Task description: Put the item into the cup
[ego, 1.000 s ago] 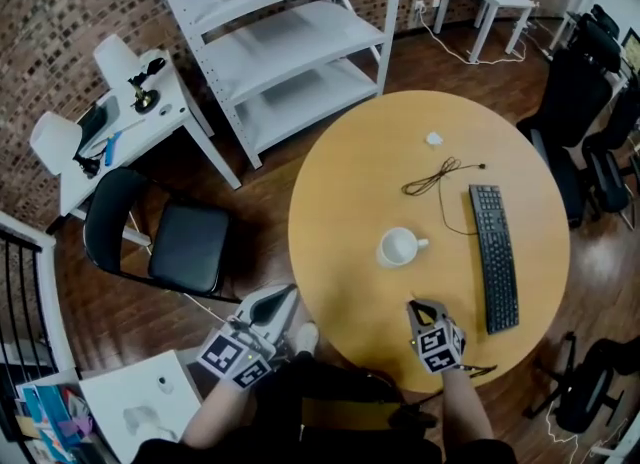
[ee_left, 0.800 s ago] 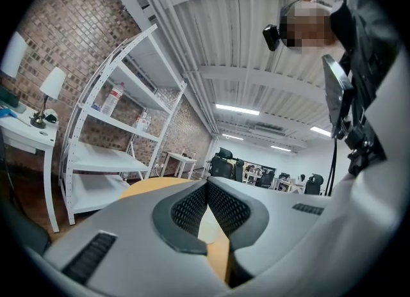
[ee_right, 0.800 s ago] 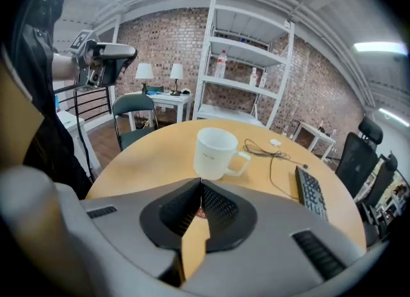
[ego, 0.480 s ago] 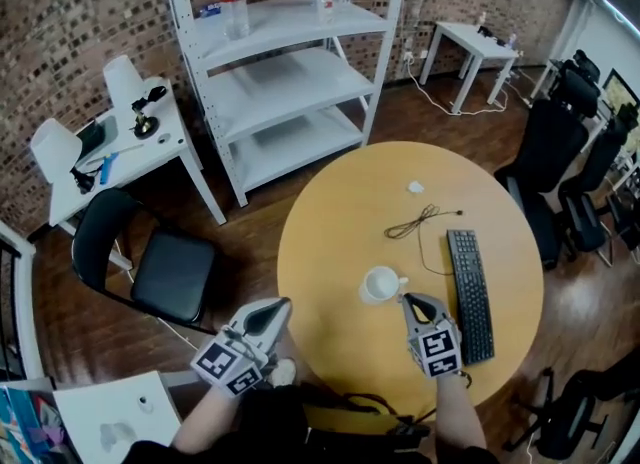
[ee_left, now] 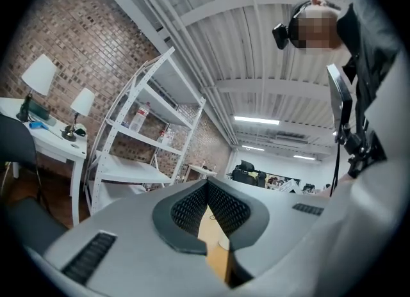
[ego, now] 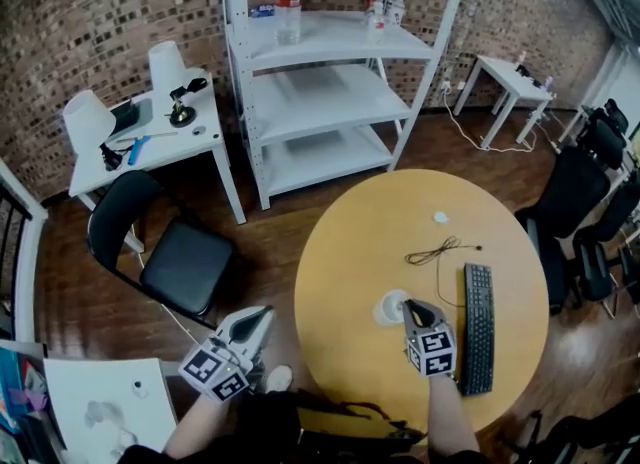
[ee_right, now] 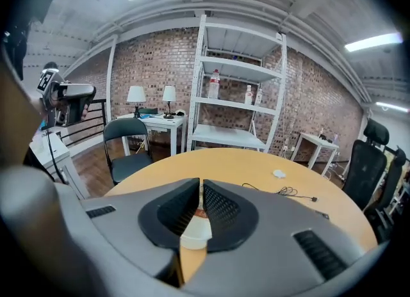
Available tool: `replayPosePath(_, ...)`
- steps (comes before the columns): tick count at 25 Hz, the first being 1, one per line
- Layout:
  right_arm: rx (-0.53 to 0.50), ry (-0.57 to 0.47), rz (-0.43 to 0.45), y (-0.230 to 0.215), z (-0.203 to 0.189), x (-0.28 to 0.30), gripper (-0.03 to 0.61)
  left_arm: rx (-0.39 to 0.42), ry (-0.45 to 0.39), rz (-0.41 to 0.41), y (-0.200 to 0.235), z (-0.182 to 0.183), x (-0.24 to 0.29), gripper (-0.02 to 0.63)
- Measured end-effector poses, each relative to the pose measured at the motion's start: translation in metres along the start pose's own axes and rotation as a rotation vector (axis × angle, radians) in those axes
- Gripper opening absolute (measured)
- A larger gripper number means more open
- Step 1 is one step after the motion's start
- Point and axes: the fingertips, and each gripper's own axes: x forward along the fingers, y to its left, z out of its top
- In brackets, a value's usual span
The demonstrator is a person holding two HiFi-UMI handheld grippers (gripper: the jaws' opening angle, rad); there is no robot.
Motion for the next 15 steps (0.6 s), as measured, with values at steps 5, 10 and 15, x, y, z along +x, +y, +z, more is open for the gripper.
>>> replayPosePath(5,0.001,0.01,0.008,0.003,-0.01,0.004,0.081,0.007,-0.002,0.059,0.014,0.003,-0.013,0.003)
replayPosePath(10,0.02,-0.022,-0.024,-0.003,-0.003,-0.009,0.081,0.006,0.005,0.025,0.01,-0.001,-0.005,0.003)
replayPosePath(15,0.076,-0.157,-0.121,-0.015,0.02,-0.051,0.081,0.021,0.014,-0.078,-0.006,0.004,0.017,0.003)
